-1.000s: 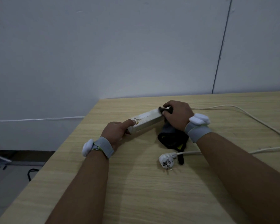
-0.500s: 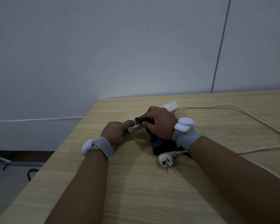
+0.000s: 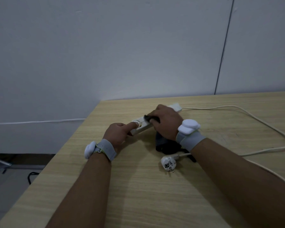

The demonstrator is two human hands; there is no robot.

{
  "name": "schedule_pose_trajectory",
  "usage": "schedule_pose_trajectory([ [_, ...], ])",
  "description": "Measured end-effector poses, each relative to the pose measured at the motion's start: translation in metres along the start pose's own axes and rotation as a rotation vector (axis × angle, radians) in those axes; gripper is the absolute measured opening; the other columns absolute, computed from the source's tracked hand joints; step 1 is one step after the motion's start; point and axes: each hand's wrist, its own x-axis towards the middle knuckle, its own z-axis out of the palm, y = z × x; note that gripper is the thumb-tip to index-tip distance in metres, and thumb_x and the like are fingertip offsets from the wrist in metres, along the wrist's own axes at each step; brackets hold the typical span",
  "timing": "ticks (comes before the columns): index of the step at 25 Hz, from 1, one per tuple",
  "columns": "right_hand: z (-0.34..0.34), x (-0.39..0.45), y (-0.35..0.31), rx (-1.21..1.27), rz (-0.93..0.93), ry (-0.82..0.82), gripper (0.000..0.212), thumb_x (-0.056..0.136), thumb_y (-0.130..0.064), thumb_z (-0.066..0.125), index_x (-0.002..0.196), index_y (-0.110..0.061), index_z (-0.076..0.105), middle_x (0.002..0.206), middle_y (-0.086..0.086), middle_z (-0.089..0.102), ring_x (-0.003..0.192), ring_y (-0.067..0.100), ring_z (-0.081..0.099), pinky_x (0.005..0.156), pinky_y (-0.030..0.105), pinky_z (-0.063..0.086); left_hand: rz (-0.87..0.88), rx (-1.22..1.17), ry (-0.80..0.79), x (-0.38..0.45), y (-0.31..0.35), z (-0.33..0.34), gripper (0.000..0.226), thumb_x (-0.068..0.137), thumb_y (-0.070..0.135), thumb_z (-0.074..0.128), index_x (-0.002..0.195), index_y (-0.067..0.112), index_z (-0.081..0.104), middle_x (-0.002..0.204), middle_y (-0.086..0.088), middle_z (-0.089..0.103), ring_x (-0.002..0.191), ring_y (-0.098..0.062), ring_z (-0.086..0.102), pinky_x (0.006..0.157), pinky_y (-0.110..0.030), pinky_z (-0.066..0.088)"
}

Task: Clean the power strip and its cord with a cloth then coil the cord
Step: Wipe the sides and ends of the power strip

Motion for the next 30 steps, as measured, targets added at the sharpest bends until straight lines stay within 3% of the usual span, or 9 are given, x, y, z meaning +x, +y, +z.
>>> schedule_pose_trajectory([
  [3, 0.002, -0.001, -0.011, 0.004, -0.069, -0.028, 0.028, 0.087, -0.028, 0.058, 0.112, -0.026, 0.069, 0.098, 0.006, 0.059, 0.095, 0.028, 0.056, 0.081, 0.037, 0.047, -0.01, 0.024, 0.001, -0.001, 0.001, -0.001, 0.037, 0.051, 0.061, 0.07, 0.051, 0.023, 0.072, 0.051, 0.007, 0.063, 0.055, -0.017, 0.056, 0.054, -0.025, 0.039],
  [7, -0.01, 0.005, 0.028, -0.116, 0.182, 0.033, 0.024, 0.085, -0.031, 0.058, 0.106, -0.025, 0.069, 0.108, 0.007, 0.066, 0.107, 0.029, 0.057, 0.089, 0.033, 0.043, 0.003, 0.038, -0.004, 0.0, 0.0, -0.001, 0.044, 0.052, 0.063, 0.07, 0.056, 0.019, 0.074, 0.056, 0.003, 0.063, 0.057, -0.018, 0.054, 0.057, -0.027, 0.039],
  [9, -0.02, 0.006, 0.049, -0.158, 0.346, 0.06, 0.021, 0.085, -0.033, 0.058, 0.1, -0.021, 0.066, 0.108, 0.009, 0.067, 0.105, 0.033, 0.057, 0.084, 0.034, 0.045, 0.003, 0.045, -0.007, 0.0, 0.001, -0.001, 0.047, 0.05, 0.065, 0.07, 0.059, 0.019, 0.075, 0.058, 0.003, 0.065, 0.057, -0.017, 0.054, 0.056, -0.027, 0.038],
  [12, -0.03, 0.01, 0.061, -0.109, 0.395, 0.124, 0.019, 0.087, -0.034, 0.058, 0.095, -0.018, 0.061, 0.1, 0.014, 0.066, 0.096, 0.037, 0.058, 0.076, 0.037, 0.046, 0.001, 0.051, -0.008, 0.001, 0.002, -0.002, 0.054, 0.044, 0.069, 0.068, 0.062, 0.019, 0.076, 0.062, 0.003, 0.069, 0.057, -0.014, 0.057, 0.055, -0.025, 0.039],
  [14, -0.034, 0.011, 0.057, -0.115, 0.375, 0.244, 0.018, 0.088, -0.034, 0.056, 0.095, -0.018, 0.057, 0.096, 0.015, 0.063, 0.09, 0.039, 0.057, 0.071, 0.038, 0.045, 0.0, 0.047, -0.003, 0.0, 0.002, -0.001, 0.052, 0.047, 0.067, 0.069, 0.061, 0.018, 0.075, 0.06, 0.003, 0.067, 0.056, -0.014, 0.055, 0.055, -0.026, 0.038],
  [17, -0.03, 0.006, 0.047, -0.226, 0.271, 0.373, 0.018, 0.088, -0.03, 0.057, 0.097, -0.015, 0.058, 0.104, 0.013, 0.054, 0.094, 0.036, 0.05, 0.074, 0.041, 0.046, 0.008, 0.042, -0.007, 0.0, 0.002, -0.001, 0.048, 0.052, 0.064, 0.07, 0.061, 0.018, 0.075, 0.063, 0.001, 0.069, 0.057, -0.015, 0.055, 0.056, -0.026, 0.038],
  [23, -0.011, 0.001, 0.029, -0.085, 0.207, 0.253, 0.019, 0.092, -0.026, 0.052, 0.102, -0.01, 0.053, 0.094, 0.015, 0.062, 0.09, 0.035, 0.055, 0.07, 0.036, 0.038, 0.022, 0.045, -0.022, -0.002, 0.004, 0.001, 0.047, 0.052, 0.063, 0.069, 0.062, 0.017, 0.075, 0.07, -0.001, 0.073, 0.061, -0.015, 0.058, 0.057, -0.027, 0.041],
  [30, -0.006, -0.01, -0.013, -0.004, -0.059, 0.079, 0.017, 0.096, -0.024, 0.048, 0.101, -0.008, 0.05, 0.091, 0.012, 0.062, 0.079, 0.033, 0.055, 0.063, 0.034, 0.039, -0.036, -0.011, 0.024, 0.0, 0.0, -0.002, 0.045, 0.051, 0.061, 0.071, 0.055, 0.017, 0.073, 0.05, 0.004, 0.061, 0.05, -0.017, 0.054, 0.053, -0.026, 0.04],
])
